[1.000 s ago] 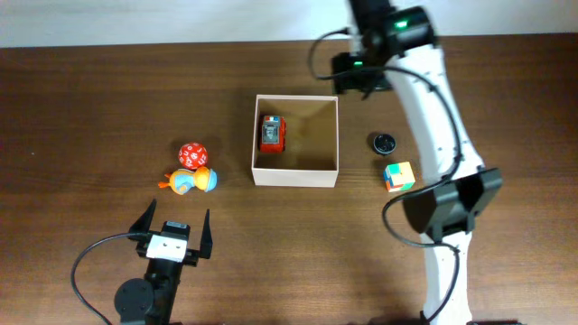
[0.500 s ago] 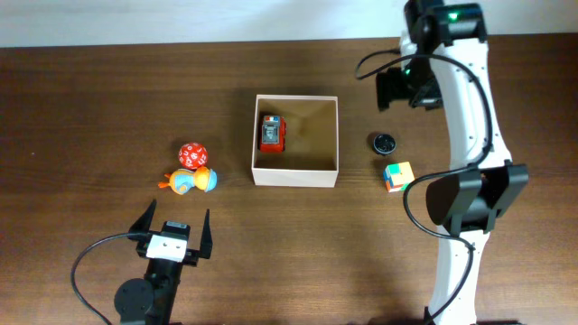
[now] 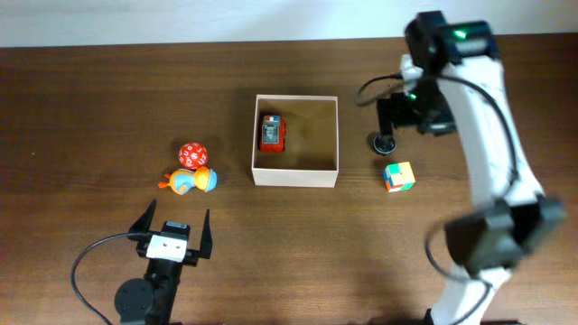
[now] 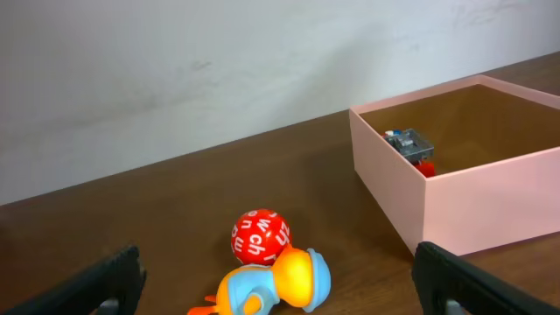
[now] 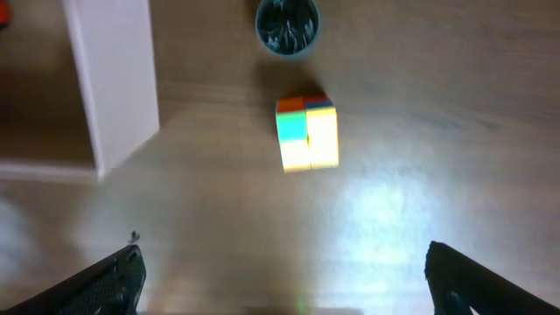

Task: Pack container
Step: 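Raise the right gripper and move it right toward the puzzle cube, then lower the right gripper and grasp the colored puzzle cube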

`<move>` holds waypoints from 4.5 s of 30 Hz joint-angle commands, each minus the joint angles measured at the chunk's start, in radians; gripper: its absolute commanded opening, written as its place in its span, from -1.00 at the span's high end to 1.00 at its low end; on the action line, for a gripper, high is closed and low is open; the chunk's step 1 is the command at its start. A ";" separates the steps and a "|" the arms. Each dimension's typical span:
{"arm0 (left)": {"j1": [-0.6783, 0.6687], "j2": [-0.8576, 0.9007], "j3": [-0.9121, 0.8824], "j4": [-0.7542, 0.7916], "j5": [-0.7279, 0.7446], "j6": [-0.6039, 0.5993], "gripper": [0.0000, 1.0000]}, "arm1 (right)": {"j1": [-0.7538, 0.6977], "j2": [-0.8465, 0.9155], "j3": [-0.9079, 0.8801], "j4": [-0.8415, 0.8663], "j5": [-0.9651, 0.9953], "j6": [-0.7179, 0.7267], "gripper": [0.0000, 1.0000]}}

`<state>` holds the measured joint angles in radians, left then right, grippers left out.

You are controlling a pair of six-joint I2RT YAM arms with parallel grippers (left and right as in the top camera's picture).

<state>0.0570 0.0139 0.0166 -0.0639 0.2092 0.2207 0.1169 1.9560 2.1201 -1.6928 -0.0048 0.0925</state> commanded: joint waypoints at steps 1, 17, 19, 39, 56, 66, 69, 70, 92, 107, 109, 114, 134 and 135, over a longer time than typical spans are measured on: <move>-0.004 -0.007 -0.007 0.000 -0.004 0.013 -0.99 | 0.003 -0.154 -0.137 0.016 -0.005 -0.010 -0.94; -0.004 -0.007 -0.007 0.000 -0.004 0.013 -0.99 | -0.082 -0.265 -0.798 0.585 0.007 -0.082 -0.98; -0.004 -0.007 -0.007 0.000 -0.004 0.013 -0.98 | -0.109 -0.265 -0.816 0.631 -0.016 -0.093 -0.98; -0.004 -0.007 -0.007 0.000 -0.004 0.013 -0.99 | -0.143 -0.139 -0.882 0.817 -0.143 -0.220 -0.98; -0.004 -0.007 -0.007 0.000 -0.004 0.013 -0.99 | -0.143 -0.026 -0.882 0.890 -0.142 -0.243 -0.97; -0.004 -0.007 -0.007 0.000 -0.004 0.013 -0.98 | -0.143 0.001 -0.882 0.898 -0.142 -0.246 -0.50; -0.004 -0.007 -0.007 0.000 -0.004 0.013 -0.99 | -0.143 0.001 -0.882 0.902 -0.142 -0.246 -0.33; -0.004 -0.007 -0.007 0.000 -0.004 0.013 -0.99 | -0.143 0.001 -0.882 0.904 -0.142 -0.246 -0.31; -0.004 -0.007 -0.007 0.000 -0.004 0.013 -0.99 | -0.143 0.001 -0.699 0.784 -0.225 -0.234 -0.06; -0.004 -0.007 -0.007 0.000 -0.004 0.013 -0.99 | -0.143 0.001 -0.521 0.589 -0.144 -0.311 -0.12; -0.004 -0.007 -0.007 0.000 -0.004 0.013 -0.99 | -0.143 0.001 -0.556 0.612 -0.121 -0.340 -0.12; -0.004 -0.007 -0.007 0.000 -0.004 0.013 -0.98 | -0.143 0.004 -0.626 0.653 -0.114 -0.344 -0.12; -0.004 -0.007 -0.007 0.000 -0.004 0.013 -0.99 | -0.106 0.016 -0.658 0.668 -0.137 -0.359 -0.43; -0.004 -0.007 -0.007 0.000 -0.004 0.013 -0.98 | -0.106 0.016 -0.658 0.667 -0.137 -0.358 -0.42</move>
<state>0.0570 0.0139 0.0166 -0.0639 0.2092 0.2207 0.0067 1.9594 1.4712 -1.0245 -0.1398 -0.2573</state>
